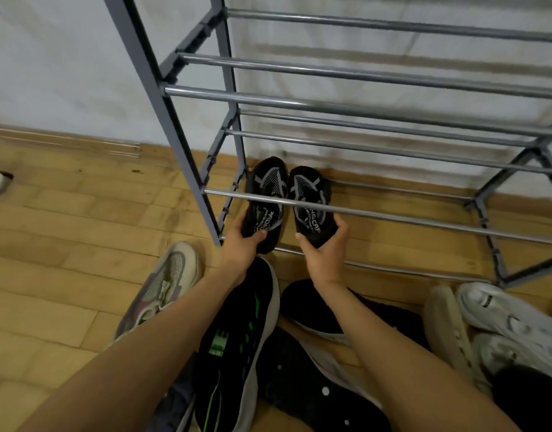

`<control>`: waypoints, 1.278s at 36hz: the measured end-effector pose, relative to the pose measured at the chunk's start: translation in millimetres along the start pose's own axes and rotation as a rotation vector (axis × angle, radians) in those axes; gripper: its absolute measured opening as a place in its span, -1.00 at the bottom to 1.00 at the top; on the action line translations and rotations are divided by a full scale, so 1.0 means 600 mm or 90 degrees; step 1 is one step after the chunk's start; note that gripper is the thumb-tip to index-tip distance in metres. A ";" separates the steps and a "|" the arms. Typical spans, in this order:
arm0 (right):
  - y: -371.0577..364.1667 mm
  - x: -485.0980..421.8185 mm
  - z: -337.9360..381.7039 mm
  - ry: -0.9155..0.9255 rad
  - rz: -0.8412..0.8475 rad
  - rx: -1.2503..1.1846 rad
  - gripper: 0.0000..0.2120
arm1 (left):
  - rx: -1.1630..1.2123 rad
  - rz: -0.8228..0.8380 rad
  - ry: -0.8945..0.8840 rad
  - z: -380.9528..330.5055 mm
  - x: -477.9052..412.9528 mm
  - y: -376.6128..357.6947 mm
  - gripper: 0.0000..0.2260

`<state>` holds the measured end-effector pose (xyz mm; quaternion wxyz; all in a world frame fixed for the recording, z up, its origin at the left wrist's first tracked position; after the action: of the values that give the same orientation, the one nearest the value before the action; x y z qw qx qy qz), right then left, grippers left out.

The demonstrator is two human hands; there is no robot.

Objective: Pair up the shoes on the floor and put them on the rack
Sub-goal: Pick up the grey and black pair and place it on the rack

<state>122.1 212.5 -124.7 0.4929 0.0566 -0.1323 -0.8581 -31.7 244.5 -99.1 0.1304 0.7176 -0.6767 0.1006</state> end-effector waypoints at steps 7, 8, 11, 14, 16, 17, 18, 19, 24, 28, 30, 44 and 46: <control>-0.012 0.016 0.004 0.026 -0.012 0.236 -0.19 | -0.261 -0.023 0.029 -0.009 -0.015 -0.001 -0.48; -0.011 0.016 0.007 0.036 -0.025 0.268 -0.18 | -0.282 -0.017 0.023 -0.011 -0.012 -0.002 -0.42; -0.013 0.014 0.016 0.063 -0.042 0.371 -0.12 | -0.348 0.002 -0.023 -0.008 -0.001 -0.005 -0.23; -0.017 0.015 0.024 0.081 -0.041 0.434 -0.12 | -0.403 -0.024 -0.065 -0.008 0.002 -0.005 -0.24; -0.020 0.018 0.024 0.083 -0.038 0.427 -0.16 | -0.441 -0.035 -0.092 -0.009 0.002 -0.005 -0.25; -0.021 0.020 0.023 0.082 -0.036 0.423 -0.18 | -0.472 -0.039 -0.109 -0.009 0.001 -0.004 -0.26; -0.022 0.021 0.021 0.081 -0.033 0.416 -0.20 | -0.503 -0.042 -0.127 -0.008 0.000 -0.002 -0.27; -0.022 0.022 0.019 0.083 -0.031 0.405 -0.21 | -0.525 -0.045 -0.140 -0.008 -0.002 0.001 -0.28; -0.027 0.022 0.016 0.080 -0.022 0.388 -0.24 | -0.530 -0.045 -0.090 -0.005 -0.008 0.009 -0.33; -0.031 0.024 0.015 0.038 -0.010 0.390 -0.19 | -0.569 -0.062 -0.100 -0.003 -0.004 0.000 -0.33; -0.031 0.024 0.015 0.041 -0.007 0.401 -0.17 | -0.592 -0.068 -0.113 -0.003 -0.001 -0.002 -0.33; -0.018 0.014 0.014 -0.049 0.054 0.367 -0.11 | -0.587 -0.032 -0.061 0.008 0.005 -0.008 -0.34; -0.017 0.012 0.014 -0.077 0.077 0.335 -0.10 | -0.595 -0.040 -0.067 0.009 0.007 -0.008 -0.35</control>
<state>108.4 212.8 -119.6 0.5026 0.1236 -0.3829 -0.7652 -27.1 239.1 -103.0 0.4079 0.6064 -0.6329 -0.2555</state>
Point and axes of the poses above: each hand's wrist, its own x-axis away from the middle knuckle, its own y-axis out of the back of the hand, z = x × y, the point moved 1 cm from there along -x, towards the middle knuckle, and after that the axes turned 3 degrees about -y, right-handed, at the moved point
